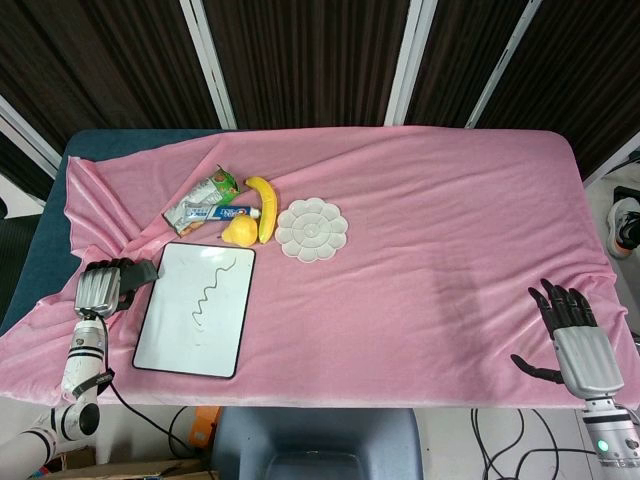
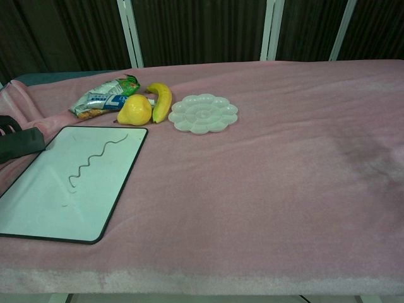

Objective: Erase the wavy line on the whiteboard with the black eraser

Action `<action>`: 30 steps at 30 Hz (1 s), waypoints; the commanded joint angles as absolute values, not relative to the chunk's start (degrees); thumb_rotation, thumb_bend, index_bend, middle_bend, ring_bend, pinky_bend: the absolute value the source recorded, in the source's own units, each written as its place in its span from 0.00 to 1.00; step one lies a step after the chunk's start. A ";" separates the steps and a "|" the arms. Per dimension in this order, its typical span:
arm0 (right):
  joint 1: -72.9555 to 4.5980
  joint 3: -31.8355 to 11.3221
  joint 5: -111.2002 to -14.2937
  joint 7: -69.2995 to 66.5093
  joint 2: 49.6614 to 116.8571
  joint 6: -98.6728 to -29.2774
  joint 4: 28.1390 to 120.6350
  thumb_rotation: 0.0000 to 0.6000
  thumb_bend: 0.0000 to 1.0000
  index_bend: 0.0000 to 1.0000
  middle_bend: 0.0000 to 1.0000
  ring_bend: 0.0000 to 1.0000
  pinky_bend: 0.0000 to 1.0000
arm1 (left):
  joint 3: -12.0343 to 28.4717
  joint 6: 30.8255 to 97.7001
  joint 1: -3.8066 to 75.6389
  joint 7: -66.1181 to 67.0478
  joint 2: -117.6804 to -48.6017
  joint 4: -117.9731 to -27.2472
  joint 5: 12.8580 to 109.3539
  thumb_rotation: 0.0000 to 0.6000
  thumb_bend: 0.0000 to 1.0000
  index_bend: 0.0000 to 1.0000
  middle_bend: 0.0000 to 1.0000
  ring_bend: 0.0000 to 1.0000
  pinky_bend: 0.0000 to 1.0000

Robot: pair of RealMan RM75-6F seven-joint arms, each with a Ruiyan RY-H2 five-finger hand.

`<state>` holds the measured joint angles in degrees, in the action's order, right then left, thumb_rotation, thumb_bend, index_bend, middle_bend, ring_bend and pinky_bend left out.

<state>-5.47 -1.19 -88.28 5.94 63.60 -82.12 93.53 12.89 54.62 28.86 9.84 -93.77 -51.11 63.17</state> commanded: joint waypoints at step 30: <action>-6.07 -0.07 -89.77 5.85 63.43 -80.92 93.53 1.00 0.32 0.00 0.00 0.00 0.07 | 5.46 65.52 23.87 17.23 -86.62 -84.46 70.80 1.00 0.74 0.66 0.75 0.62 0.57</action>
<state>-6.06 -0.07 -89.79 5.83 63.42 -80.92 93.54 6.45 66.42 24.06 16.06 -87.73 -82.29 71.07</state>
